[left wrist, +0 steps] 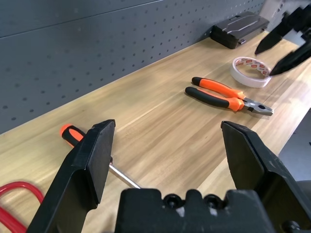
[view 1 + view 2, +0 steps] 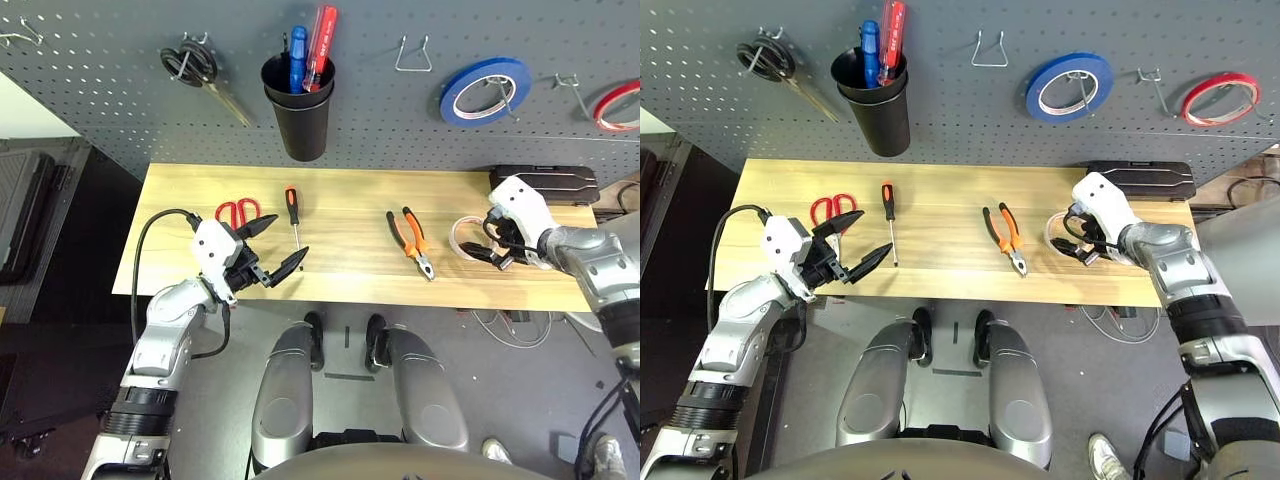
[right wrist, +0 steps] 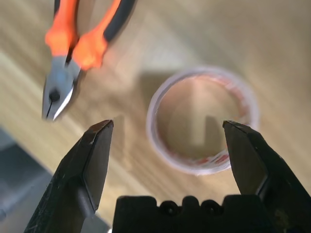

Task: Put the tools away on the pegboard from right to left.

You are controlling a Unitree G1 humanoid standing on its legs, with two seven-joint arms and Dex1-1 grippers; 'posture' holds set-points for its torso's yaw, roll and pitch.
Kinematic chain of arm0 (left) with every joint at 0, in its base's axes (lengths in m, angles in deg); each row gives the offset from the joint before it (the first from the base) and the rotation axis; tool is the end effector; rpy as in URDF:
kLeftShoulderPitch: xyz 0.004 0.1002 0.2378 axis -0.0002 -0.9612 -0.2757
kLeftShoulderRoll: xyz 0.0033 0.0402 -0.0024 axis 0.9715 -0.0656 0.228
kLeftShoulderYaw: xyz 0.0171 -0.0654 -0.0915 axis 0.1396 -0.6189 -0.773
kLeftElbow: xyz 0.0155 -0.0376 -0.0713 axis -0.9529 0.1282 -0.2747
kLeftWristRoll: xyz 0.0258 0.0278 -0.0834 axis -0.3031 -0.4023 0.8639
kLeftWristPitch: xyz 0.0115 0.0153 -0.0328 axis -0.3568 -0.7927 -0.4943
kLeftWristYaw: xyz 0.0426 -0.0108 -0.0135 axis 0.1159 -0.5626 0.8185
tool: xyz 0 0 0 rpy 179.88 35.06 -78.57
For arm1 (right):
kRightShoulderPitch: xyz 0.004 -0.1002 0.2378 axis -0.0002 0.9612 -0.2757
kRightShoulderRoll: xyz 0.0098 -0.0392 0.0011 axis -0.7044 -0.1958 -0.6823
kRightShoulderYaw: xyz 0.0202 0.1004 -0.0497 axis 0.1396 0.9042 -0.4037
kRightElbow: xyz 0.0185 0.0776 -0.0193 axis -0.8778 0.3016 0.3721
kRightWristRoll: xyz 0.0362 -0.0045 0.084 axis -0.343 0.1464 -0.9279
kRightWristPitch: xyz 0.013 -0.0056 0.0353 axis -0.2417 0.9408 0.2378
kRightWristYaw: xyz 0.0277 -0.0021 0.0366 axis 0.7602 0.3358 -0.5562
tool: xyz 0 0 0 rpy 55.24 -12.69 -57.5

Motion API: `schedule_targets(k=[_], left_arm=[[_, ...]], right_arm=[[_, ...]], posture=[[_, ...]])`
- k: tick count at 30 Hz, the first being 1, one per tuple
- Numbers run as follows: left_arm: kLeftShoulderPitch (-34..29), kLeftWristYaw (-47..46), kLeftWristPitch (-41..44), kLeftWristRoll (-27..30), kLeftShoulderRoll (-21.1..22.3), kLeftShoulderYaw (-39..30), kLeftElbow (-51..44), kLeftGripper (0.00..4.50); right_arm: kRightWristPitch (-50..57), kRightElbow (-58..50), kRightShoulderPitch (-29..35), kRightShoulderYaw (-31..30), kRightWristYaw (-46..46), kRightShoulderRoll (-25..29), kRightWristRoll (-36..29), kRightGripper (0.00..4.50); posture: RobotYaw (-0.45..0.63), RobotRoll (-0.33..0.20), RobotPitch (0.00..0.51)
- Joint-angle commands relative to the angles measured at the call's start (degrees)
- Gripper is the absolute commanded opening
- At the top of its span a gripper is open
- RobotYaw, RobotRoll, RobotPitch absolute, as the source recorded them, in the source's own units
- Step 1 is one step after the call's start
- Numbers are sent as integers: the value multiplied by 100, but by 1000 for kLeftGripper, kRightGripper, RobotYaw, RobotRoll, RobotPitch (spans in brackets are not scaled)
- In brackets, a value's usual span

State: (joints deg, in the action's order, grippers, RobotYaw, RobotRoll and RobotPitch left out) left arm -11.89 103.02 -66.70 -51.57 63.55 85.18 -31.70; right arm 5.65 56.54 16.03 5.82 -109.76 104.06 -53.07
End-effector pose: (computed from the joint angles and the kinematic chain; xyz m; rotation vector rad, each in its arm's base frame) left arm 0.2012 0.2292 0.0747 0.2096 -0.0822 -0.7890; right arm 0.2785 -0.2929 0.0990 -0.5116 0.7327 0.6407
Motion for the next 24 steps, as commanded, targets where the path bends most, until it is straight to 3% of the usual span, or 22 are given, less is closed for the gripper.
schedule_targets(k=[1, 11, 12, 14, 24], left_arm=[[-197, -37, 96, -46, -3, 73, -177, 4459], [-332, -155, 239, -25, 25, 49, -456, 4459], [-334, -157, 252, -28, 29, 48, -471, 4489], [-323, -157, 276, -36, 35, 50, -484, 4500], [-271, -129, 289, -58, 36, 72, -451, 4500]], right_arm=[[-132, 398, 35, -294, -314, 47, 263, 4500], [-880, 1504, -242, -683, -288, -343, 874, 4500], [-942, 1628, -282, -693, -250, -387, 931, 4326], [-1046, 1814, -338, -705, -161, -443, 1045, 3861], [-1453, 1897, -322, -508, 155, -414, 1245, 94]], posture=[[75, 0, 385], [104, 0, 395], [105, 0, 396], [107, 0, 398], [103, 0, 395]])
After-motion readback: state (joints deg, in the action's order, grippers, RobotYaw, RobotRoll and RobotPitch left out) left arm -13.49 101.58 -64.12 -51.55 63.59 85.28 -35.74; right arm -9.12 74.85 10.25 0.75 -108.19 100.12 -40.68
